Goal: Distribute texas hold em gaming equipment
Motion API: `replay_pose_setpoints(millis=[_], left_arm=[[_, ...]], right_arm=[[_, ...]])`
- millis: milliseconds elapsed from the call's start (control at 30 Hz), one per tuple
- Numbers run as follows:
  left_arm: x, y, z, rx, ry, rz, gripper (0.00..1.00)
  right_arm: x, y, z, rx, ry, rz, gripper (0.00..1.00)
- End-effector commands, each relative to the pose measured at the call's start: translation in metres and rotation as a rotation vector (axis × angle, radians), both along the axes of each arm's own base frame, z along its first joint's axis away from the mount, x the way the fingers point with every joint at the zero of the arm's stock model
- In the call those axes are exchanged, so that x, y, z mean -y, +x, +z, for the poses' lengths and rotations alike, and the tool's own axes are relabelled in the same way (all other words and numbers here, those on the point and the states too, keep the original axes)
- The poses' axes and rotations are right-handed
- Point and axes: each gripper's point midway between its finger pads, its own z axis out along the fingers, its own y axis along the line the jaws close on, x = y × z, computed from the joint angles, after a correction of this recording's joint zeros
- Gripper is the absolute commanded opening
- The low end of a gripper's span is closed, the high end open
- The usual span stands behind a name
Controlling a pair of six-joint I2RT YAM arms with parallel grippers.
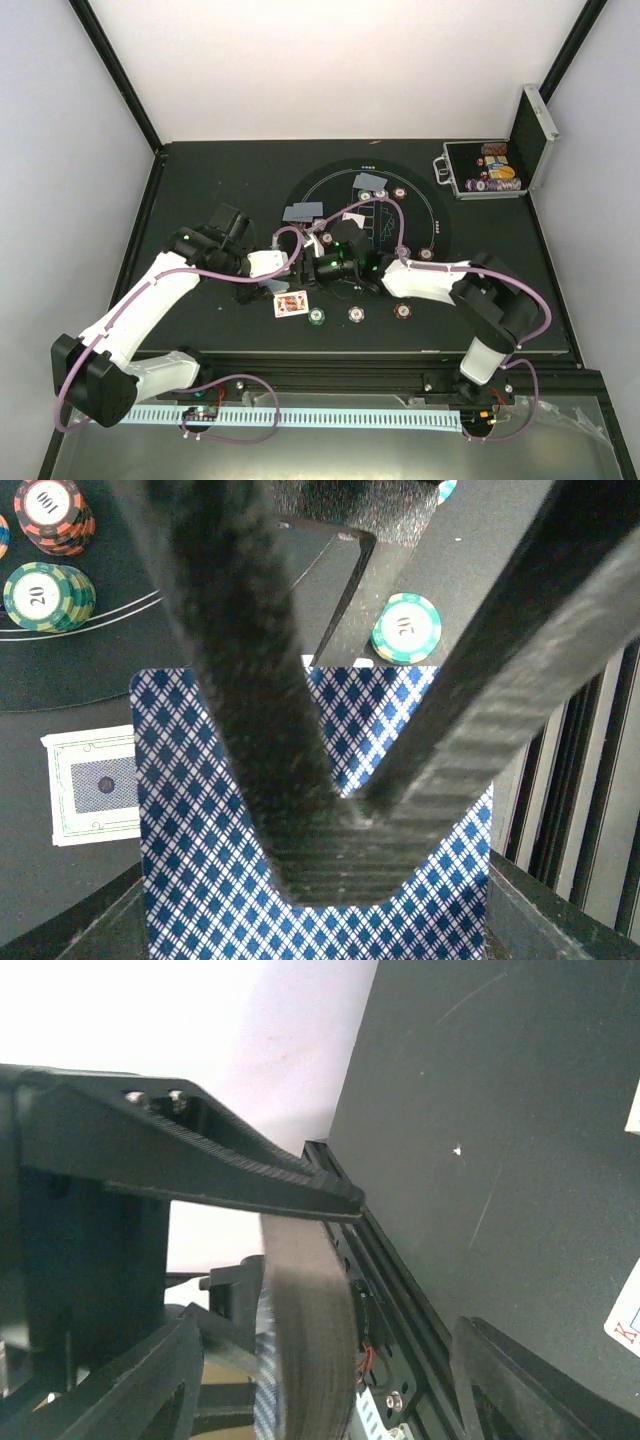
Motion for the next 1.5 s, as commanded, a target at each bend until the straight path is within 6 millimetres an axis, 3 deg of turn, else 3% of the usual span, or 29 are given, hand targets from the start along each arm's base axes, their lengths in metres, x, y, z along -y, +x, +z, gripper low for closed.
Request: replay_pose_setpoints(millis=[0,333,700,900,1200,1467], left_arm=[[0.006,0.005,0.017,0.030,-0.041,-0.004,0.02],[0.005,0.005,0.016,0.032,-0.033,-0.001,0.02],[0.004,0.006,0.017,0.038,-0.029,0.002,0.02],[0.004,0.006,0.016,0.033,-0.028,0.005,0.01],[0.003,0.006,0.013,0.031,-0.023,0.003,0.02],[0.003,0.006,0.012,0.029,-0.019,0.002,0.02]], right_arm=[[-0.014,-0.002,0.012,-0.002,0.046,0.033,0.68],[-0.016,-0.003,-0.014,-0.029,-0.029,0.065,0.60],[0.027,0.011,-0.035,-0.026,-0.113,-0.012,0.47],[0.034,0.011,-0.028,-0.008,-0.102,-0.022,0.36],[0.042,0.011,-0.009,0.051,-0.112,-0.044,0.02],[0.057,0.017,0.003,0.087,-0.131,-0.057,0.01]])
